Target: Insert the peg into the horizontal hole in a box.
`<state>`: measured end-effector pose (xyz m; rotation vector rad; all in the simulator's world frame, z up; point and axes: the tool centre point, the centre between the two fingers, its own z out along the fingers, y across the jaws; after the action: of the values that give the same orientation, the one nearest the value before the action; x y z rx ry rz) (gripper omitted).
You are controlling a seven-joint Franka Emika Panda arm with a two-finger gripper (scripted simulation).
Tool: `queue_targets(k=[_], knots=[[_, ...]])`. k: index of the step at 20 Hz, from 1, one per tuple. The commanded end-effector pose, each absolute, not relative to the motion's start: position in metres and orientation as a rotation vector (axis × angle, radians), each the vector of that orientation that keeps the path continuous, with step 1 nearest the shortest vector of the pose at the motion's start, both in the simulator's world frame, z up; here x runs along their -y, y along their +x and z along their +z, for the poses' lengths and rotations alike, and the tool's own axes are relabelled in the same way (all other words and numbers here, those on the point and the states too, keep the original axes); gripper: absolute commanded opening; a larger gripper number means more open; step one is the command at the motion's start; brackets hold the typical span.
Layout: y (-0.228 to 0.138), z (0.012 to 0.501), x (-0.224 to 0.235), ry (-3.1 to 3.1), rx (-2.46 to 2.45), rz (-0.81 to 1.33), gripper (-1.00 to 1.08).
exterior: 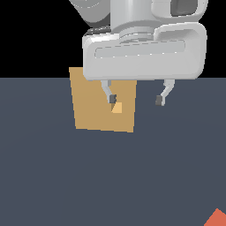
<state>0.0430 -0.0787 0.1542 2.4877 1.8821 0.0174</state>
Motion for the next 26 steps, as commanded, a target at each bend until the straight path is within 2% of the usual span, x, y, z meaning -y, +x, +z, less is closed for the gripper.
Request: queue_targets(k=[1, 7, 15, 20, 26], knots=[[0.049, 0.142, 0.110, 2.586, -1.747, 0.013, 1.00], [0.049, 0.114, 0.182, 2.790, -1.414, 0.008, 1.00], [0.025, 0.081, 0.262, 2.972, -1.002, 0.002, 1.00], [0.011, 0.069, 0.287, 3.022, -0.852, 0.000, 1.00], [0.007, 0.066, 0.292, 3.030, -0.827, -0.002, 1.00]])
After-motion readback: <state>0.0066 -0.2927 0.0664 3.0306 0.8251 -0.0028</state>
